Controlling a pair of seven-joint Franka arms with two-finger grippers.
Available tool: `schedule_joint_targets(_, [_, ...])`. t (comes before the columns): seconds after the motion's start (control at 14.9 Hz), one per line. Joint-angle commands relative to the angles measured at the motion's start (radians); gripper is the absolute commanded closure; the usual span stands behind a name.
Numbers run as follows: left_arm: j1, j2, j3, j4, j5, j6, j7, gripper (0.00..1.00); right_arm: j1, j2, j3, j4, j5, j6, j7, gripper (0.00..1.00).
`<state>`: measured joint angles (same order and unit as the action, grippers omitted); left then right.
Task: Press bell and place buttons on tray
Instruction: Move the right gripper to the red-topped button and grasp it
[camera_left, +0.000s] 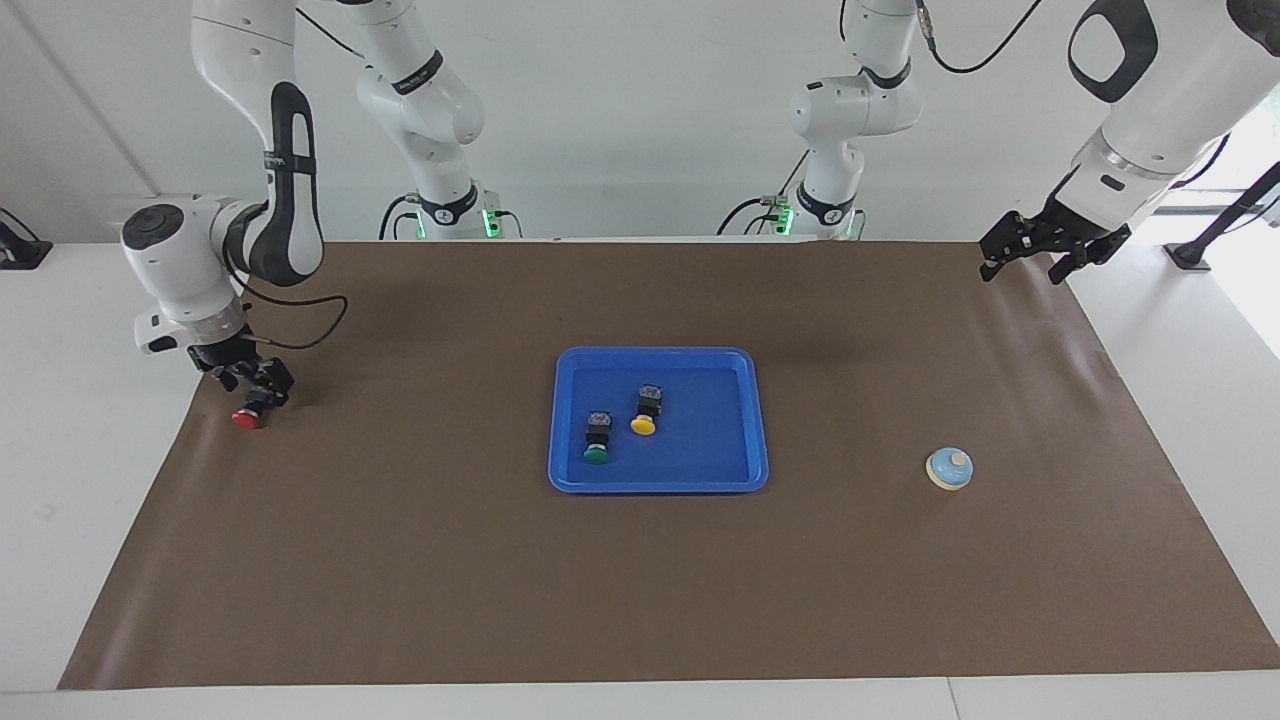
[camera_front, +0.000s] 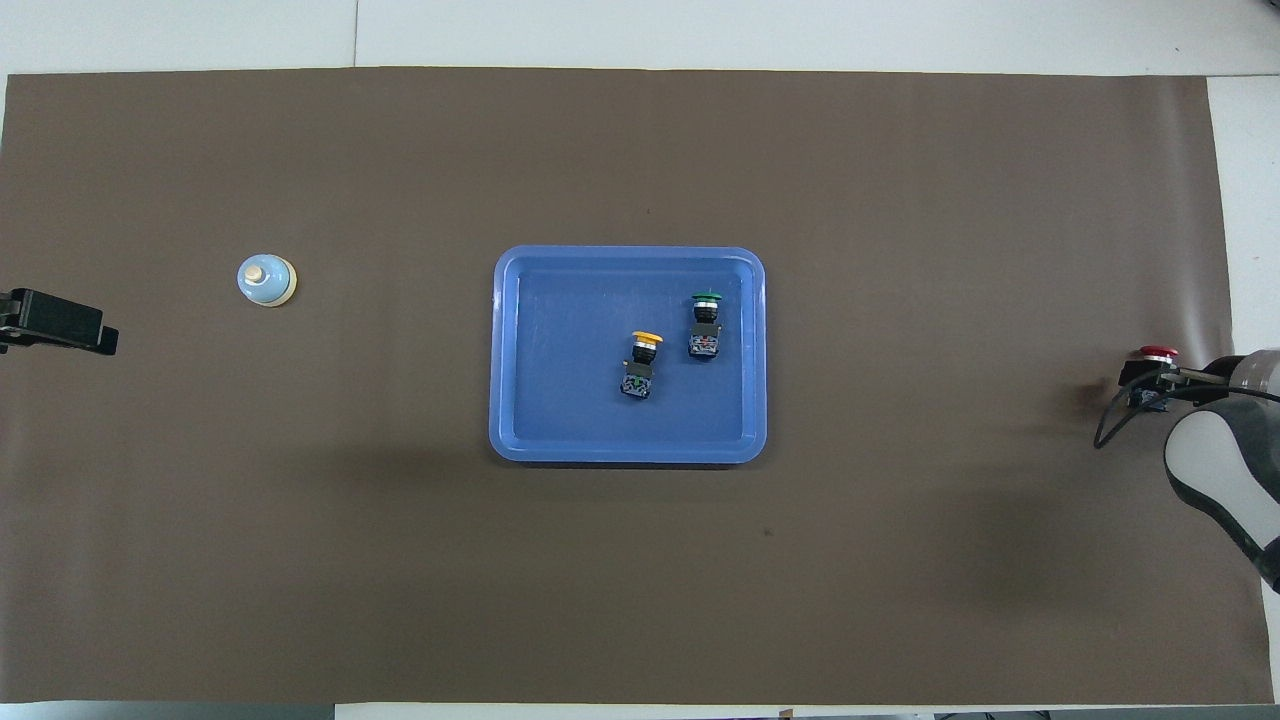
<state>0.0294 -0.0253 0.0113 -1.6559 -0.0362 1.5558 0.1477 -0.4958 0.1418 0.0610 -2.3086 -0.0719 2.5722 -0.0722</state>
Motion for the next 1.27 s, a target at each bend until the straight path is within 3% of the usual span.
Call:
schedule_joint_targets(0.0, [-0.002, -0.01, 0.006, 0.001, -0.01, -0.008, 0.015, 0.0, -0.029, -0.001, 0.011, -0.015, -0.002, 0.026, -0.049, 0.3])
schedule_joint_targets(0.13, [-0.002, -0.01, 0.006, 0.001, -0.01, -0.008, 0.015, 0.0, -0.027, -0.002, 0.011, -0.015, -0.002, 0.019, -0.054, 0.8])
schedule_joint_targets(0.2, [-0.002, -0.01, 0.006, 0.001, -0.01, -0.008, 0.015, 0.0, -0.024, -0.002, 0.013, -0.015, -0.002, 0.017, -0.054, 1.0])
schedule_joint_targets(0.47, [-0.002, -0.01, 0.006, 0.001, -0.01, -0.008, 0.015, 0.0, 0.003, -0.001, 0.016, 0.011, -0.002, -0.003, -0.064, 1.0])
schedule_joint_targets(0.67, [-0.002, -0.01, 0.006, 0.001, -0.01, -0.008, 0.015, 0.0, 0.074, -0.001, 0.017, 0.111, 0.0, -0.133, -0.054, 1.0])
schedule_joint_targets(0.87, [-0.002, -0.01, 0.006, 0.001, -0.01, -0.008, 0.015, 0.0, 0.176, 0.013, 0.017, 0.227, 0.001, -0.282, 0.033, 1.0])
schedule_joint_targets(1.21, [-0.002, -0.01, 0.006, 0.001, -0.01, -0.008, 0.015, 0.0, 0.431, 0.035, 0.017, 0.331, 0.001, -0.375, 0.328, 1.0])
